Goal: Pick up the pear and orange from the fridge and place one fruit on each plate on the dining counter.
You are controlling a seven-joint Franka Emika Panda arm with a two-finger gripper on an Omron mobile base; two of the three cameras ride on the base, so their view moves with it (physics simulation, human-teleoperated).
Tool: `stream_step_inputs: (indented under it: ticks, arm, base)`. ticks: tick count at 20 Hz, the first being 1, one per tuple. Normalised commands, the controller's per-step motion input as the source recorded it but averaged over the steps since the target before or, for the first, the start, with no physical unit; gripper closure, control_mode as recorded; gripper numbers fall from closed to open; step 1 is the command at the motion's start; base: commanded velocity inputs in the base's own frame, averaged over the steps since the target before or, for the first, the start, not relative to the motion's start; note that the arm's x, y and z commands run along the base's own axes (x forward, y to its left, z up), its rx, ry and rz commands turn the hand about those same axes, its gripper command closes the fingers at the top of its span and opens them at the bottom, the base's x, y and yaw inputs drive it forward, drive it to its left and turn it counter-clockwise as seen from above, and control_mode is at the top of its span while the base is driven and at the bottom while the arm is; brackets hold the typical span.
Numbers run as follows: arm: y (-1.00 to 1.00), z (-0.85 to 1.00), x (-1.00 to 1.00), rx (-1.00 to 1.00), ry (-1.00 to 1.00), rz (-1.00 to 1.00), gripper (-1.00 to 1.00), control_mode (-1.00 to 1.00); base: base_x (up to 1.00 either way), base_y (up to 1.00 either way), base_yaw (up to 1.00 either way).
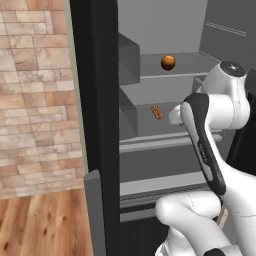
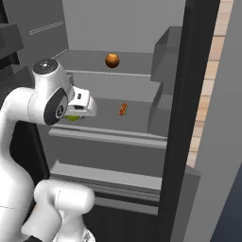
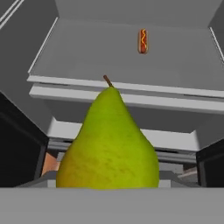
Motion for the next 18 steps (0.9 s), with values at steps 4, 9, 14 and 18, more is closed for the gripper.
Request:
stream_step_inputs:
  ticks: [4,9,14,18]
  arm:
    - [-0.01,0.26,-0.99,0.0,-0.05,0.0,1.0,-1.0]
    - [-0.02,0.02,-0.88,0.0,-0.21,0.0,1.0,-1.0]
    - [0.0,0.0,-0.75,0.0,-0.28,0.0,1.0,-1.0]
    - [0.0,0.0,-0.51,0.0,-0.2,0.0,1.0,1.0]
  base:
    - [0.0,0.0,0.0]
    - [0.0,0.0,0.0]
    - [0.0,0.0,0.0]
    - [-0.16,0.0,0.0]
